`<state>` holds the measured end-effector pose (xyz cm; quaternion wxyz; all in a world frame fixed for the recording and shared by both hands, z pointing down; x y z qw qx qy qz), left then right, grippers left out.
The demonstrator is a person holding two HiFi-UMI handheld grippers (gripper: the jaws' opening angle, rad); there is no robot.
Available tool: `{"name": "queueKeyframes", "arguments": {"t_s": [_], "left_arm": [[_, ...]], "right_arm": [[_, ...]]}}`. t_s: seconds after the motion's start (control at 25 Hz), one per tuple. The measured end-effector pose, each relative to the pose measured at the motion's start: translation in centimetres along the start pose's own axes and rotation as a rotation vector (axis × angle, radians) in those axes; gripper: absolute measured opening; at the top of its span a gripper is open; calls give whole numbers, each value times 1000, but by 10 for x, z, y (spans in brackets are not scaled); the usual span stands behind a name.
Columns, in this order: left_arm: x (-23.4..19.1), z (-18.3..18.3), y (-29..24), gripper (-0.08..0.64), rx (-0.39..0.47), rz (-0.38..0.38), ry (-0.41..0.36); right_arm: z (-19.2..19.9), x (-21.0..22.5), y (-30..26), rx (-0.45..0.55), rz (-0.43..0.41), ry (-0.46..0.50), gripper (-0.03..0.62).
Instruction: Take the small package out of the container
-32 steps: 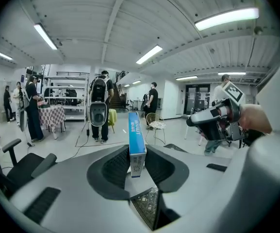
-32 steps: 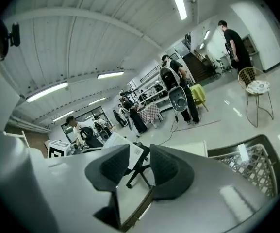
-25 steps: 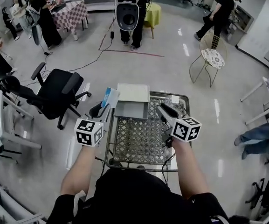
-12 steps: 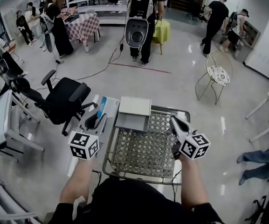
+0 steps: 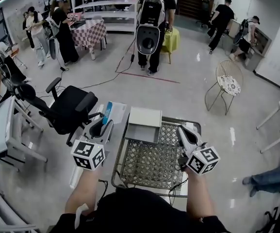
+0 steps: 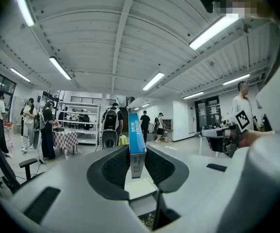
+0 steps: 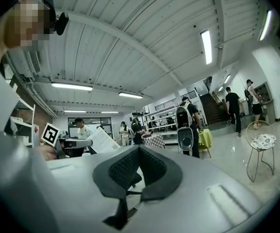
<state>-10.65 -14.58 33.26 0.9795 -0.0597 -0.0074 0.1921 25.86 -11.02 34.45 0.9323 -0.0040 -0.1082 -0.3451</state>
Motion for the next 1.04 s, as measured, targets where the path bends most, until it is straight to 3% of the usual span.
{"name": "queueKeyframes", "arguments": {"t_s": [0.36, 1.04], "left_arm": [[-27, 8, -8, 95, -4, 3, 49], [-51, 18, -13, 95, -27, 39, 66]], "right_arm": [[2, -16, -32, -32, -11, 34, 8], [14, -28, -51, -54, 24, 21, 8]]}}
Point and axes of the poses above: the fingertips, and each gripper's own axes: y backward along the fingers, x to its right, z out of its underside, the point moved 9 cm from there along y, backward along the fingers, and after that the axes turned 9 degrees about -z, right-handed, at the moved point
